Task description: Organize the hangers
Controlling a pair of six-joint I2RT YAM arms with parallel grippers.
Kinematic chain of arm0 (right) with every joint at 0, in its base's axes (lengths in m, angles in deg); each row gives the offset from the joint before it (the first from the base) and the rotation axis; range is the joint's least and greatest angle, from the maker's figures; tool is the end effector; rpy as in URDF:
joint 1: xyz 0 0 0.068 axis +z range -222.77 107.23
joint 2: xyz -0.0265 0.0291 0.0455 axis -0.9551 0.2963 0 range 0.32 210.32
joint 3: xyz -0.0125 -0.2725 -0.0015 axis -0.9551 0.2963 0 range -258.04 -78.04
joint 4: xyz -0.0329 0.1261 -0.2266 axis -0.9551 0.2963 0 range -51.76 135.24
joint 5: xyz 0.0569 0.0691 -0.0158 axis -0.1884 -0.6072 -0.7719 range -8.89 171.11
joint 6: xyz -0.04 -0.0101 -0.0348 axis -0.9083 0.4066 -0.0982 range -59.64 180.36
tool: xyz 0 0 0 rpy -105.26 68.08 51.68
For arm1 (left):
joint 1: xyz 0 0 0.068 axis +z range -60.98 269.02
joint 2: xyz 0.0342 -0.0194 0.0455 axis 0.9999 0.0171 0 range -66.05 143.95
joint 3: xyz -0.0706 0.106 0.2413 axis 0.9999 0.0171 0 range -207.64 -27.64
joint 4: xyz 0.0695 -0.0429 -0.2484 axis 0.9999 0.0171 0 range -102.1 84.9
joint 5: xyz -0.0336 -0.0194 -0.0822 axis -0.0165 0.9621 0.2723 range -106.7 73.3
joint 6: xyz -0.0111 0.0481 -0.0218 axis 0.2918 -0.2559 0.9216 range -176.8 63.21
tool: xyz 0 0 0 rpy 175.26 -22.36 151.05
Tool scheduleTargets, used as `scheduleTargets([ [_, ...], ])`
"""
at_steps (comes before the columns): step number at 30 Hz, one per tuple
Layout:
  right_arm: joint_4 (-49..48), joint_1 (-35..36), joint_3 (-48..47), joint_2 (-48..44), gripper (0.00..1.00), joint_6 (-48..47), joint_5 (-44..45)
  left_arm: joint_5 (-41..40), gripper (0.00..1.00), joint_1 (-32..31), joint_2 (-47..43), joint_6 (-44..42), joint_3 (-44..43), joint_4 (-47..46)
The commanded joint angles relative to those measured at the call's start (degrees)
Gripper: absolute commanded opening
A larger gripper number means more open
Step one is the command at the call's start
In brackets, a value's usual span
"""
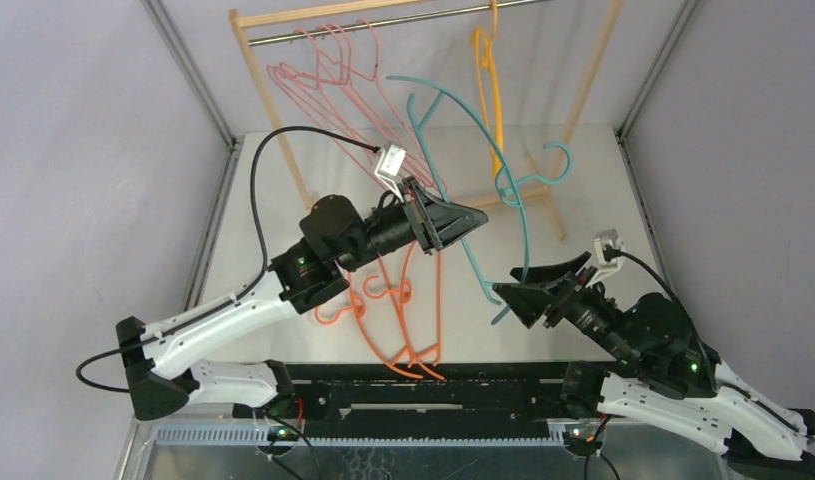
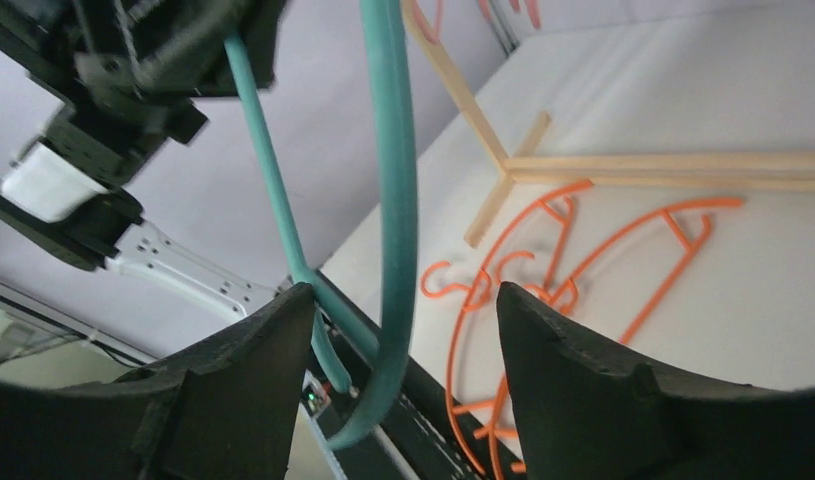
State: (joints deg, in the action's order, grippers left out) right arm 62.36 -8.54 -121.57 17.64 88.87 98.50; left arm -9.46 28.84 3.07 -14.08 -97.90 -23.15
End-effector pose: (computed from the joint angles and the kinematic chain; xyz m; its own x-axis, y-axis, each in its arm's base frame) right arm 0.0396 0.0577 0.3579 -0.3344 0.3553 -0.8729 -0.6486 0.5852 0.4867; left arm 0.1335 -0.2422 0.4481 -0.5484 -0.3967 -0.7362 0.7485 0.1597 -0.6436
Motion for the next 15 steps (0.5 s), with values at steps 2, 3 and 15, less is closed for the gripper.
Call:
scheduleTargets([
  [2, -10.9, 0.1, -2.5, 2.7, 0.71, 0.3, -3.3, 2.4, 0.0, -0.3, -1.5, 0.9, 0.2, -0.7],
  [3, -11.2, 0.1, -2.8, 3.3, 0.69, 0.4, -4.2, 2.5, 0.0, -0.3, -1.6, 1.0, 0.4, -0.9],
  [15, -7.1, 0.1, -7.3, 9.2, 0.31, 3.1, -11.1, 0.4, 0.0, -0.3, -4.0, -0.6, 3.2, 0.8],
])
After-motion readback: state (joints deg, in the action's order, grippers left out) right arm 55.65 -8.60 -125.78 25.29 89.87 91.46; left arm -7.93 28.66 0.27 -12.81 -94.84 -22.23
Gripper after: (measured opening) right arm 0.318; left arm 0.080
